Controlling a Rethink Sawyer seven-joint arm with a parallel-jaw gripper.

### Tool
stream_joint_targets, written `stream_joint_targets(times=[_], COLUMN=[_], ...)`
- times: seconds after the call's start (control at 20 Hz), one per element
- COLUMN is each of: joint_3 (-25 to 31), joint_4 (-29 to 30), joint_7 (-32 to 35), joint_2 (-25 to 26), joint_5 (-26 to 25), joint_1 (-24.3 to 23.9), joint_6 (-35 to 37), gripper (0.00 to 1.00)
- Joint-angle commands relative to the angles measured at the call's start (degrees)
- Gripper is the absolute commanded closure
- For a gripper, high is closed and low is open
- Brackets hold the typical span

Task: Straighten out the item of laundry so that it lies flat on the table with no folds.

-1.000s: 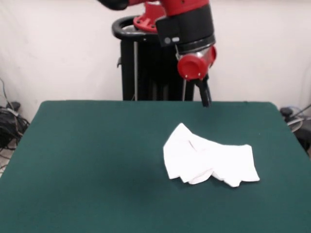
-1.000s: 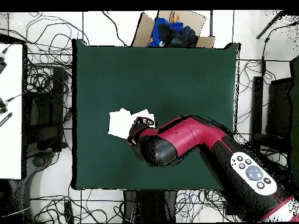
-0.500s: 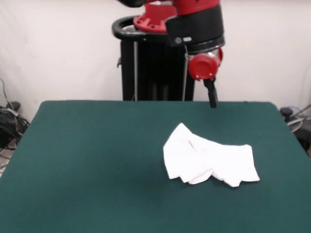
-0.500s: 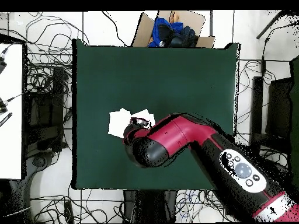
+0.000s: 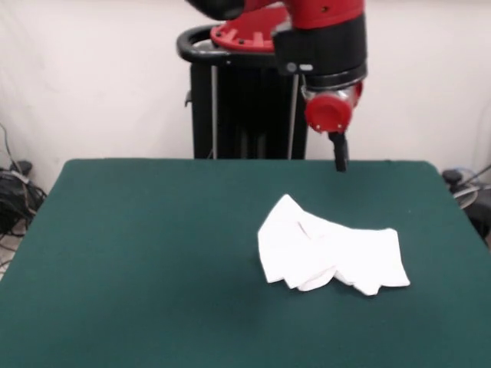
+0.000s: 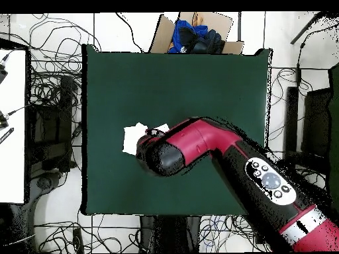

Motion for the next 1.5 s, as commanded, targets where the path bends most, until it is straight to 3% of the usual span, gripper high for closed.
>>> stream_joint_targets(times=[0.05, 0.35, 0.55, 0.65, 0.8, 0.9, 1.25, 1.5], joint_3=[-0.71, 2.15, 3.89, 4.85, 3.37, -0.91, -5.83, -10.92], joint_4=[-12.1, -14.5, -13.67, -12.35, -10.67, -10.06, -8.43, -3.29], joint_7=[-17.63, -20.52, -18.44, -14.79, -3.39, 4.38, 9.83, 15.69], joint_2=[4.16, 4.93, 5.59, 5.25, 0.97, -1.77, -1.61, -5.07], joint_5=[7.25, 7.36, 8.12, 9.14, 8.6, 8.88, 14.34, 18.7], joint_1=[-1.63, -4.99, -7.16, -8.47, -10.54, -9.92, -10.5, -10.31], joint_6=[21.51, 23.35, 18.43, 13.54, 2.54, -0.26, -10.57, -19.4], gripper=[1.0, 1.0, 1.0, 1.0, 1.0, 1.0, 1.0, 1.0])
